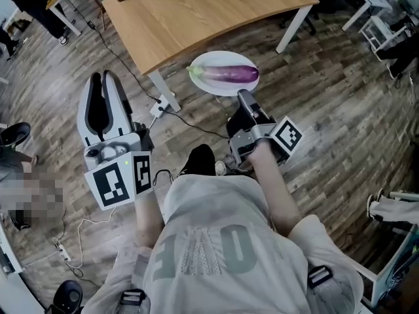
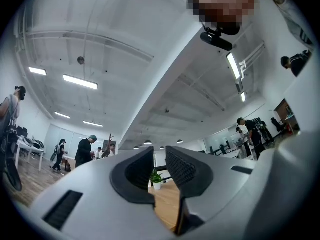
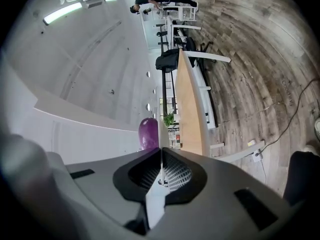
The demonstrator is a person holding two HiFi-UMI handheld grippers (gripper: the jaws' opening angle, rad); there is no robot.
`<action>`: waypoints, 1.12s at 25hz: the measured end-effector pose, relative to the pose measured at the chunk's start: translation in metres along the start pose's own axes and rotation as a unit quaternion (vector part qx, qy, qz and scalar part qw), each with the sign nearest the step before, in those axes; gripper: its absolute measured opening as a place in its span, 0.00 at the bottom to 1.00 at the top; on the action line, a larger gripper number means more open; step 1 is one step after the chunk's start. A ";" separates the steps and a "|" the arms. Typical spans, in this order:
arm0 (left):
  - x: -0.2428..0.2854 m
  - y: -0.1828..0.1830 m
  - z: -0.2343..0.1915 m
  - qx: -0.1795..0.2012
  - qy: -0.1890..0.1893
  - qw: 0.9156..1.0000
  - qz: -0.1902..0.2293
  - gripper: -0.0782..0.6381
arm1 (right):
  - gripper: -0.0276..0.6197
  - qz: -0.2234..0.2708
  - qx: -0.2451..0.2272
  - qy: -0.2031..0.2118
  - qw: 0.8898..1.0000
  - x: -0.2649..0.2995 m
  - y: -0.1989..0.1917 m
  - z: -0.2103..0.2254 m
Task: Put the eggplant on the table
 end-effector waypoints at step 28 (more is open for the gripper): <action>0.269 -0.169 -0.022 0.011 0.004 1.000 -0.014 0.22 | 0.08 -0.017 -0.021 -0.023 0.999 0.289 0.075 0.023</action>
Point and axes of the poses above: the fingertips, and each gripper's own axes: x forward along the fingers, z to its right, y out of its top, the point moved 8 cm from there along -x, backward along the fingers, and after that the axes turned 9 degrees about z, right-handed, at the moved point
